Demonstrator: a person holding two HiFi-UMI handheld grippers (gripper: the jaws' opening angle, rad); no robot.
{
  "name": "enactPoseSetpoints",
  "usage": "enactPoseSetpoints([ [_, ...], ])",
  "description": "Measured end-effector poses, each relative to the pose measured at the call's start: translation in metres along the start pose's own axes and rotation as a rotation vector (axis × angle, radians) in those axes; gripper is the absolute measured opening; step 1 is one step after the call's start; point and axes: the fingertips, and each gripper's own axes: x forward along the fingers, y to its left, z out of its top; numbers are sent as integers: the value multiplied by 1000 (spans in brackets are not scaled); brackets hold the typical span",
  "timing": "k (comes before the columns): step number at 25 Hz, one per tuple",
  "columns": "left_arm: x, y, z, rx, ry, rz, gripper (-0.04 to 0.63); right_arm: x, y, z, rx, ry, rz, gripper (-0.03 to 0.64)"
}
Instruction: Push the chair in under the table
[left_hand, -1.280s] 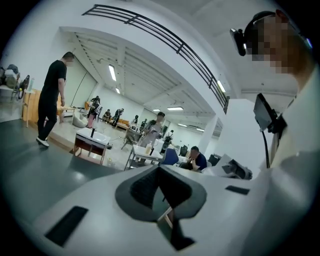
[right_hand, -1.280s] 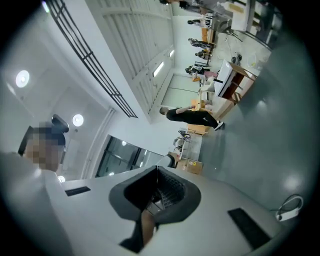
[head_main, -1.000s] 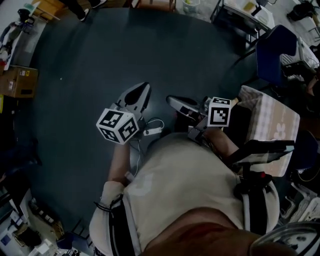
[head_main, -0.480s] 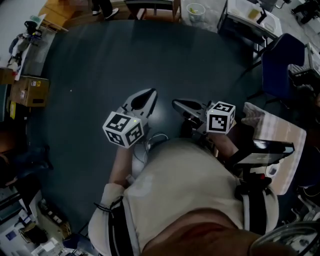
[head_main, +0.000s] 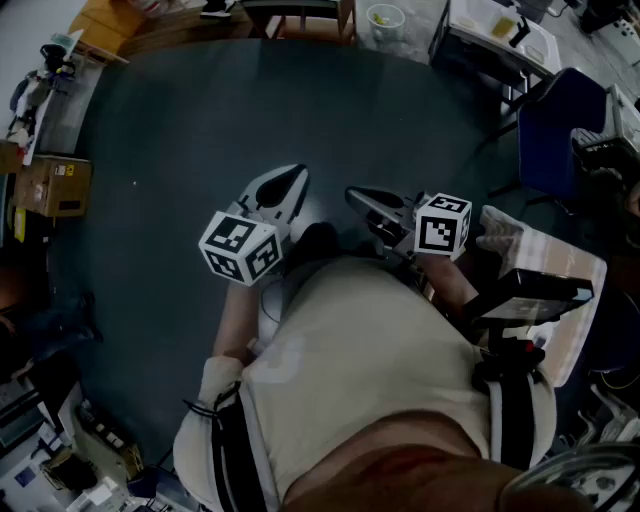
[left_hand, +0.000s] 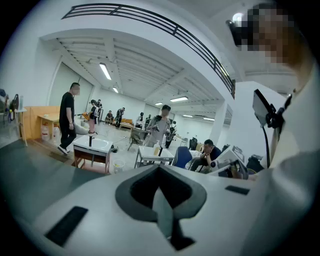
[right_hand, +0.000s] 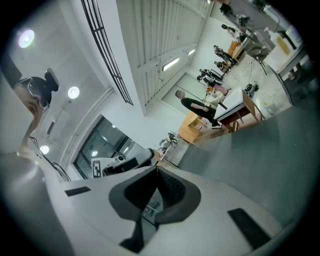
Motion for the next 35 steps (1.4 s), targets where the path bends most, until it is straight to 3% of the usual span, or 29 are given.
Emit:
enactPoseSetpoints([
  [4, 13, 20, 1, -54, -2, -55, 8, 4, -8, 16, 45, -66, -10, 12],
  [10, 36, 66, 13, 54, 26, -141, 8, 45, -36, 38, 102, -147, -71, 12],
  [19, 54, 147, 46, 61, 69, -288, 8, 125, -42, 82, 81, -232, -151, 12],
  [23, 74, 159, 53, 70, 95, -391, 8, 137, -55, 98, 99, -283, -222, 12],
  [35, 124, 136, 58, 114, 130, -510, 8, 109, -73, 116, 72, -359, -301, 12],
])
